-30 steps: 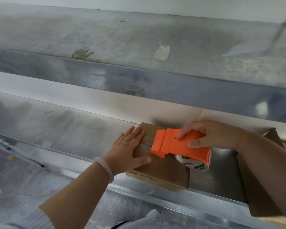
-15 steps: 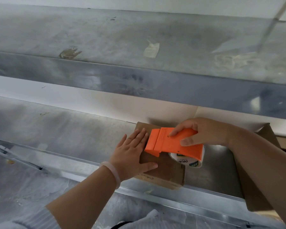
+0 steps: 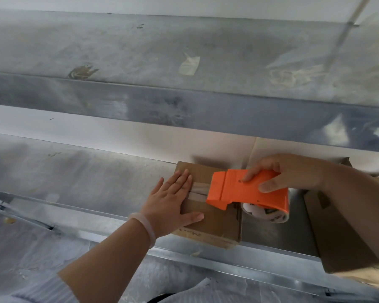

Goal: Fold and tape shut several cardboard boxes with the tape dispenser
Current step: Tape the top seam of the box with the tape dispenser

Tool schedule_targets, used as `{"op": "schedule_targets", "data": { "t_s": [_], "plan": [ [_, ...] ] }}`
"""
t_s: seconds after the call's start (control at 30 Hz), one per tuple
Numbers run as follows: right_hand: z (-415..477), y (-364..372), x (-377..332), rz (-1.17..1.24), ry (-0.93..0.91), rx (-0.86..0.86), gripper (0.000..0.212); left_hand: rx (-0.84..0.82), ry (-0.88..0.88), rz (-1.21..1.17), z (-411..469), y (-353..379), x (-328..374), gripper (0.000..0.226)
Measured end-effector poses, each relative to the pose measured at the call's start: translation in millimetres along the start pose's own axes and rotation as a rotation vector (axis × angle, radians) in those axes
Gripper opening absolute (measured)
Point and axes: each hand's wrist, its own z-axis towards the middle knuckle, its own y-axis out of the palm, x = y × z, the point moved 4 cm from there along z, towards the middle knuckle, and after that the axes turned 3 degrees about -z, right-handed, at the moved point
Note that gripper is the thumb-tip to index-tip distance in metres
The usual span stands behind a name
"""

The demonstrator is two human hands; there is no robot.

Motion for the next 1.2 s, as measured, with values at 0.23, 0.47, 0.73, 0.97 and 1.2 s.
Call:
{"op": "schedule_targets", "data": {
  "t_s": [0.23, 0.47, 0.73, 0.97, 1.2],
  "plan": [
    [-28, -7, 20, -0.009, 0.096, 0.004, 0.033, 0.008, 0.004, -0.004, 0, 0, 0, 0.108],
    [-36, 3, 21, 0.011, 0.126, 0.038, 0.035, 0.057, 0.026, 0.125, 4, -15, 6, 0.123],
    [-40, 8, 21, 0.027, 0.113, 0.088, 0.031, -0.088, 0.263, 0.078, 27, -16, 9, 0.108],
    [-47, 8, 31, 0.060, 0.154, 0.097, 0.036, -0.032, 0.255, -0.034, 29, -15, 0, 0.104],
    [-66, -3, 42, 0.073, 0.202, 0.111, 0.037, -0.040, 0.252, -0.056, 29, -13, -1, 0.102]
  ]
}}
